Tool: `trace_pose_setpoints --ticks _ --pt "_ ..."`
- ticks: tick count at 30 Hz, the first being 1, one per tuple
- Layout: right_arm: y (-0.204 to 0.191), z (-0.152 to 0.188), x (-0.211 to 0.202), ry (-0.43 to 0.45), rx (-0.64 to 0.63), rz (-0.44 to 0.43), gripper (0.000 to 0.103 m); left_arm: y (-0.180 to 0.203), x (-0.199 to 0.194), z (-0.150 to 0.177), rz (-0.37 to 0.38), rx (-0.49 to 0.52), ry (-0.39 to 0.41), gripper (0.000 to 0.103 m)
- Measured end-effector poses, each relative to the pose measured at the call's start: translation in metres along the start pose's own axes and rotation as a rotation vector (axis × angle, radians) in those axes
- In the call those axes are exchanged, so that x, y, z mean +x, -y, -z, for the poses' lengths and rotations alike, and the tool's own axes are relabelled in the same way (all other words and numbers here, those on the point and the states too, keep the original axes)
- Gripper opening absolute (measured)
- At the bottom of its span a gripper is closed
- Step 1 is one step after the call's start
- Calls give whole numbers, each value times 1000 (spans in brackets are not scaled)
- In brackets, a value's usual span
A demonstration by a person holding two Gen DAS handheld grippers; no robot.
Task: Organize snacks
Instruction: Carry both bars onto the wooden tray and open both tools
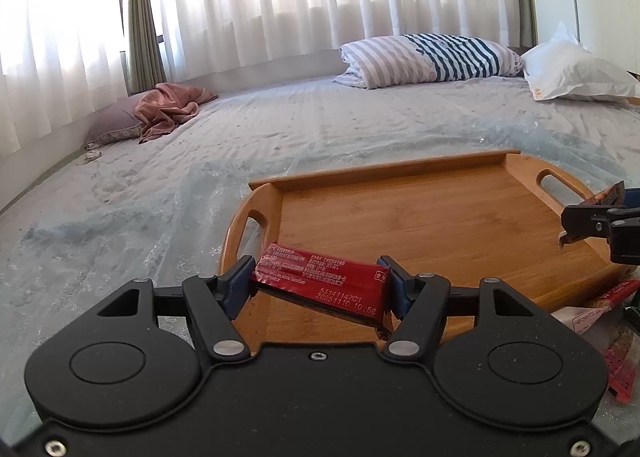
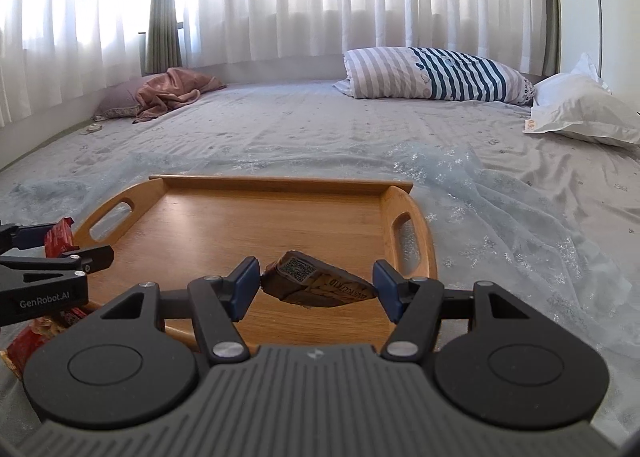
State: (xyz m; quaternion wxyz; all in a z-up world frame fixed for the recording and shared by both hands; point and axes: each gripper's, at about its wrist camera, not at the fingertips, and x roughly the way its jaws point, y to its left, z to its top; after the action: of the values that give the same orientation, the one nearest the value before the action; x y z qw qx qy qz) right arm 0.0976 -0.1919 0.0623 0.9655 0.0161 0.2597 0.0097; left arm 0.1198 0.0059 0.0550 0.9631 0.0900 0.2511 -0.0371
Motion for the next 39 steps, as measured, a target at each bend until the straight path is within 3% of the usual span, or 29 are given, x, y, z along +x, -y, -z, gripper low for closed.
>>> trace_pose_setpoints --ticks 7,23,39 --pt "3 8 8 -38 -37 42 65 2 16 4 -3 -1 -31 64" --pt "3 23 13 -98 -60 47 65 3 23 6 5 10 -47 64" --pt "3 20 23 -108 -60 40 66 -4 43 9 70 -9 -129 64"
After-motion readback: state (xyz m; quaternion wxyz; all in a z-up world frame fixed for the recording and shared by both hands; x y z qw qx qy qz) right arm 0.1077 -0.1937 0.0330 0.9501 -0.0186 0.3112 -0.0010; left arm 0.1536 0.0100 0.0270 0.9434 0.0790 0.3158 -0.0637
